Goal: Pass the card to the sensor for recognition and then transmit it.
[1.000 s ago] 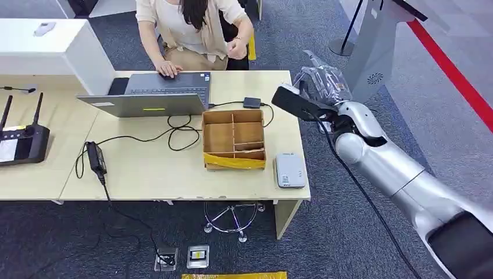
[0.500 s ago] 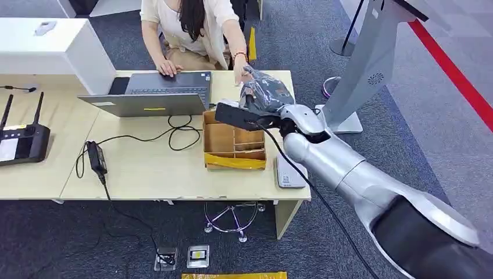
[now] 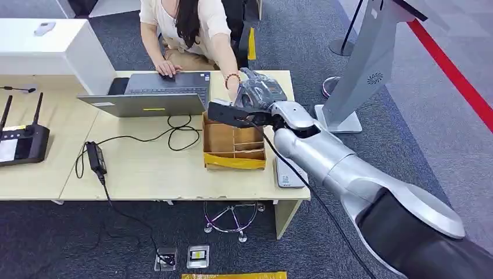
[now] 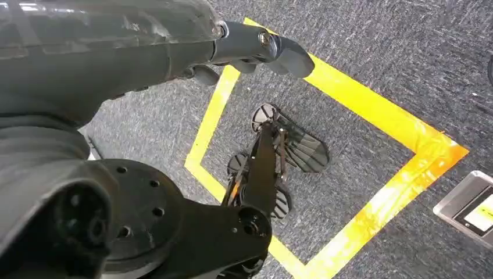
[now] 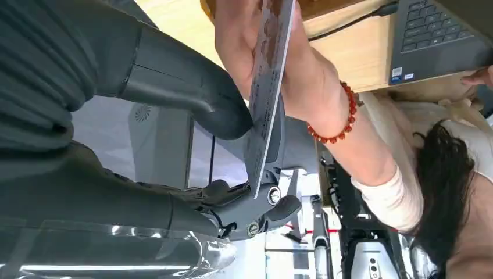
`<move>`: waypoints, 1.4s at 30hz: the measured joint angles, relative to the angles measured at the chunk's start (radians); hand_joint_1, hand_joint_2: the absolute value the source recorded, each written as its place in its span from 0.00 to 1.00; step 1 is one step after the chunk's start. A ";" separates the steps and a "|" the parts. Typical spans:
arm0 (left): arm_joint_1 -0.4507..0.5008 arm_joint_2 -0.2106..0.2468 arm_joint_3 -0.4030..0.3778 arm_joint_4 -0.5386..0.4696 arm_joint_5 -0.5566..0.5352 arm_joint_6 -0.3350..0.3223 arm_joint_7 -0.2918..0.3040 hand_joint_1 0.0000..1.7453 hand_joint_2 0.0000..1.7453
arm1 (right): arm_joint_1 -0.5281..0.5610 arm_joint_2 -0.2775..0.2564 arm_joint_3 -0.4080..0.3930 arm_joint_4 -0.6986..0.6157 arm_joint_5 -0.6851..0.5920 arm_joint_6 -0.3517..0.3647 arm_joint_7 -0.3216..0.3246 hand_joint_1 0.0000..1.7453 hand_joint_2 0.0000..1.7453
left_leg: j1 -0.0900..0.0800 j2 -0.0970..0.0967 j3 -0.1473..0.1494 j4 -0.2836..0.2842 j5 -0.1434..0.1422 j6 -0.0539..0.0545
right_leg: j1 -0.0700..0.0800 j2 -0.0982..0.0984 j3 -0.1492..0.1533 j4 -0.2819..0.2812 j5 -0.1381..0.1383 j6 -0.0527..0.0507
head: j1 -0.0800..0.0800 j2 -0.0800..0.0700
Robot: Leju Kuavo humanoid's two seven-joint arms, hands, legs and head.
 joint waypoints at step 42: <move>0.014 0.000 -0.007 0.006 0.044 0.009 0.008 0.00 0.00 | -0.019 0.005 0.035 0.060 -0.021 -0.038 -0.060 0.00 0.00 | 0.000 0.000 0.001 0.000 0.000 0.000 | 0.000 0.000 0.000 0.000 0.000 0.000 | 0.000 0.000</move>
